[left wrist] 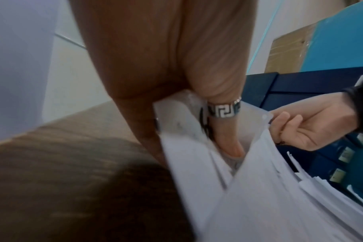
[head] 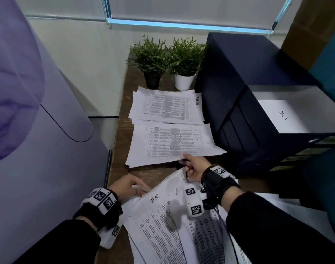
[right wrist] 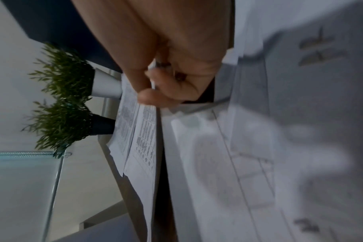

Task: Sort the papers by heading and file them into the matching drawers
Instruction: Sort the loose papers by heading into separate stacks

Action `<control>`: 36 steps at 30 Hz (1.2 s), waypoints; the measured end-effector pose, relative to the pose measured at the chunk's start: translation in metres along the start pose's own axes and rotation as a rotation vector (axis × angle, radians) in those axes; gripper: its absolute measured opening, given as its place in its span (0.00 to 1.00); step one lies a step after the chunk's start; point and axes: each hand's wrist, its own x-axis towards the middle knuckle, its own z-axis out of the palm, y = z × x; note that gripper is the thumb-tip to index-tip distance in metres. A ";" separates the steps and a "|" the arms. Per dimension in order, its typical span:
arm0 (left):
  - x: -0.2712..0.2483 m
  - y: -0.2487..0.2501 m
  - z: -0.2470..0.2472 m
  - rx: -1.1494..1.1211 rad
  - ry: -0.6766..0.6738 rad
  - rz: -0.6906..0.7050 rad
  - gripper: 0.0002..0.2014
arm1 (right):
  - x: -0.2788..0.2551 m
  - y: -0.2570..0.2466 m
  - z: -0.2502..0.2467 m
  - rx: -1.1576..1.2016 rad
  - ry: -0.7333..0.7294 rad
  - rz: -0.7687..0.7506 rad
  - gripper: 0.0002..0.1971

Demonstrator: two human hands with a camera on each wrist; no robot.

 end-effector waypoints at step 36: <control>-0.097 -0.027 0.067 -0.680 0.463 -0.078 0.54 | -0.058 0.088 -0.039 -1.501 0.016 -1.184 0.05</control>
